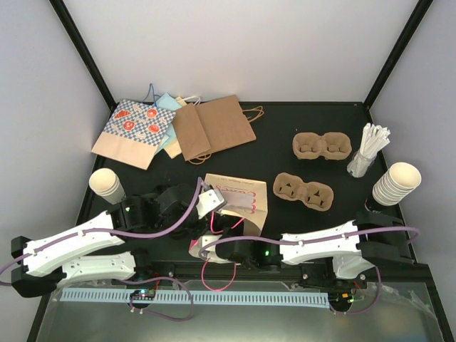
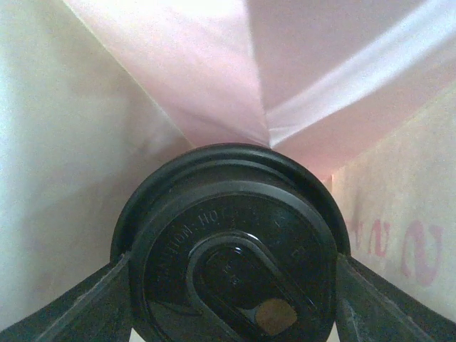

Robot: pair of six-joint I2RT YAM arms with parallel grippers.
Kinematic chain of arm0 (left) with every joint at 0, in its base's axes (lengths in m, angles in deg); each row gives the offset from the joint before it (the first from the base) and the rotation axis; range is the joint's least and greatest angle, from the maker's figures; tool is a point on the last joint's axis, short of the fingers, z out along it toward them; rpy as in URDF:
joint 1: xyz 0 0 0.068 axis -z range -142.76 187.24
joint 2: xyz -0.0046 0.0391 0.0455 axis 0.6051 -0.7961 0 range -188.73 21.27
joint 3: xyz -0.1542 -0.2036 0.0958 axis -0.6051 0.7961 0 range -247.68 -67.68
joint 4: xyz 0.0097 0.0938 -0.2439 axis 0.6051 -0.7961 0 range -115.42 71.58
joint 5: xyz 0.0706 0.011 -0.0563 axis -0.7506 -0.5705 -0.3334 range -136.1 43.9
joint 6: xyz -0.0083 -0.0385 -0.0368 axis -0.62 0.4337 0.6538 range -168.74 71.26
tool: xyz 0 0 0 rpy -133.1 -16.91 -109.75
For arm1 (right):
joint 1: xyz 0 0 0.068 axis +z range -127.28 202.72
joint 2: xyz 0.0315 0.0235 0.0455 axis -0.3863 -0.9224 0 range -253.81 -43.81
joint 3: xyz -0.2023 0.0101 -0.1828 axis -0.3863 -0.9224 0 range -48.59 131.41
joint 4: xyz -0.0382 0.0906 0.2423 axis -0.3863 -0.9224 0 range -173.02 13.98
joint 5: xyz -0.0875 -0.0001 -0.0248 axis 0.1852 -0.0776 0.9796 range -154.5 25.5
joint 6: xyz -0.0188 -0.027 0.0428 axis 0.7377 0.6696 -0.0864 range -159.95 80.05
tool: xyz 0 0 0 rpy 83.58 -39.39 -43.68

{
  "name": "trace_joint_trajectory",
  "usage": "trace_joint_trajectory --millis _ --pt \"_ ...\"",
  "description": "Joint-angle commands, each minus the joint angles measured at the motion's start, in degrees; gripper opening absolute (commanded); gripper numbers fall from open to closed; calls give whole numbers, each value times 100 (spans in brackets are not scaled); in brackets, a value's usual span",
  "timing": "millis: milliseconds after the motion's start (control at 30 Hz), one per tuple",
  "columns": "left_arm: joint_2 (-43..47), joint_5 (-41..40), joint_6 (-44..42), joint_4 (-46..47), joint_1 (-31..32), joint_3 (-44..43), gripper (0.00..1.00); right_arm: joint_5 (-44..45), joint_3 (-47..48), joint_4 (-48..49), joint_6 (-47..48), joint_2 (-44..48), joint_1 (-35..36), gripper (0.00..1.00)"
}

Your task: Pack the takeout coffee

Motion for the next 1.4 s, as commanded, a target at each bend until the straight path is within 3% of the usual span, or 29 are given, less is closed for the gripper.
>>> trace_joint_trajectory --millis 0,333,633,1133,1367 --pt "-36 305 59 28 49 -168 2 631 77 -189 -34 -222 -61 65" --pt "-339 -140 268 -428 48 -465 2 1097 178 -890 -554 52 -63 65" --pt "-419 98 391 -360 49 -513 2 1312 174 -908 -609 173 -62 65" --pt "36 227 645 121 31 -239 3 360 -150 -424 -395 1081 -55 65" --pt "-23 471 612 33 32 -223 3 144 146 -1237 -574 636 -54 62"
